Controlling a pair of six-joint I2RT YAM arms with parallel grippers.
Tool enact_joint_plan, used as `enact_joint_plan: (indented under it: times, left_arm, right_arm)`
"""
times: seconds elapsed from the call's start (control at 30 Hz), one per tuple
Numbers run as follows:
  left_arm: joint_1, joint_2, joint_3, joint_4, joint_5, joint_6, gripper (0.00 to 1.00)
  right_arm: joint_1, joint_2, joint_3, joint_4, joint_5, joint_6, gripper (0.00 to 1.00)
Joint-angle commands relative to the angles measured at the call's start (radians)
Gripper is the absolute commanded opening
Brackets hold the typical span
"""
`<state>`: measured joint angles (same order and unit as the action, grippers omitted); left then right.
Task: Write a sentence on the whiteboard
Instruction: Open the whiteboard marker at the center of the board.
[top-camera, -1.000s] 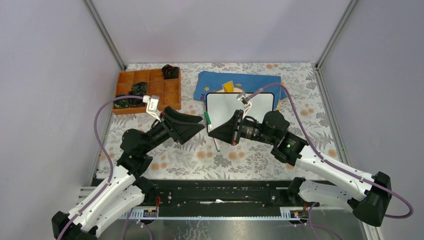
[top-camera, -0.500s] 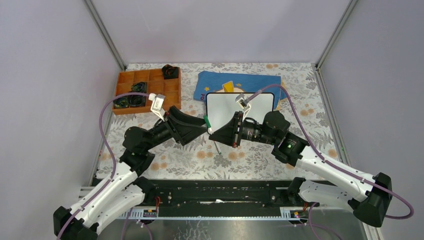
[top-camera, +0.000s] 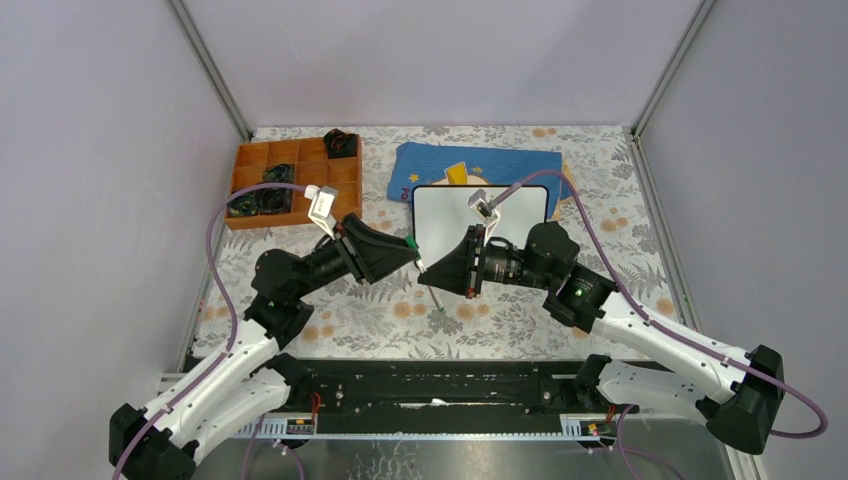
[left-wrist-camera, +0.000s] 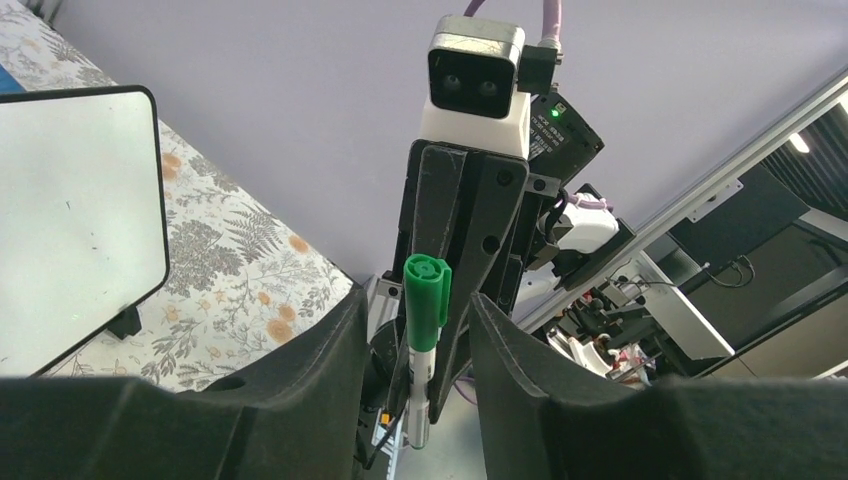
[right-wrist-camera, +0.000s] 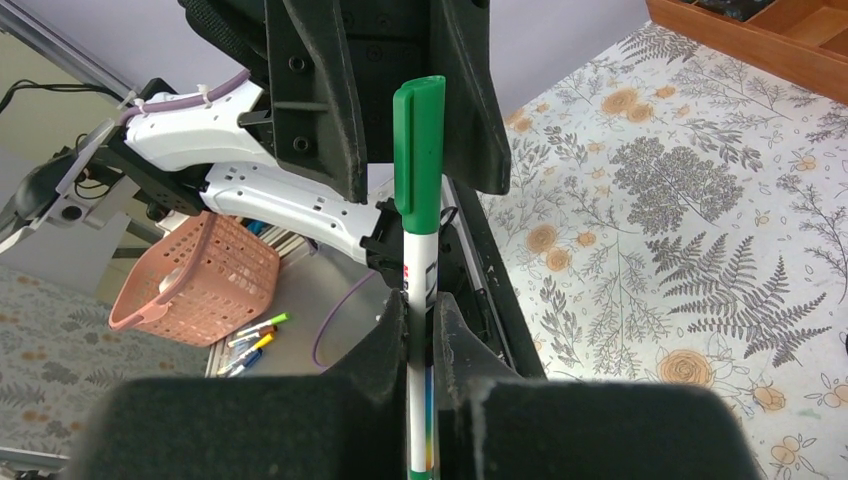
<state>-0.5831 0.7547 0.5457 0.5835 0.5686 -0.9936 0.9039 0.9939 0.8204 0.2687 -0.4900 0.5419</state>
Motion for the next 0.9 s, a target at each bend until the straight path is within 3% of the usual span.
enact_joint_plan:
  times: [0.0, 0.3, 0.5, 0.57, 0.7, 0.77, 0.87]
  left_arm:
    - [-0.011, 0.001, 0.030, 0.065, 0.005, -0.005, 0.47]
    - [-0.034, 0.005, 0.021, 0.079, 0.009, -0.005, 0.33]
    - [-0.043, 0.000, 0.017, 0.078, 0.003, 0.007, 0.10]
    - [-0.044, -0.003, 0.015, 0.073, 0.001, 0.015, 0.01]
    - [-0.046, -0.022, 0.002, 0.065, -0.024, 0.018, 0.00]
    - [-0.046, -0.032, -0.003, 0.058, -0.037, 0.022, 0.00]
    - [-0.047, -0.040, -0.006, 0.048, -0.046, 0.025, 0.00]
  right_arm:
    - [0.011, 0.000, 0.044, 0.019, -0.014, -0.029, 0.00]
    - [0.012, 0.012, 0.044, 0.023, -0.012, -0.027, 0.00]
    - [0.013, 0.007, 0.039, 0.022, -0.004, -0.020, 0.00]
    - [0.013, -0.001, 0.030, 0.039, 0.008, -0.012, 0.10]
    - [0.012, -0.021, 0.008, 0.094, 0.043, 0.018, 0.52]
    - [0.012, -0.016, 0.013, 0.107, 0.061, 0.034, 0.60]
    - [0.012, 0.000, 0.025, 0.123, 0.070, 0.058, 0.61]
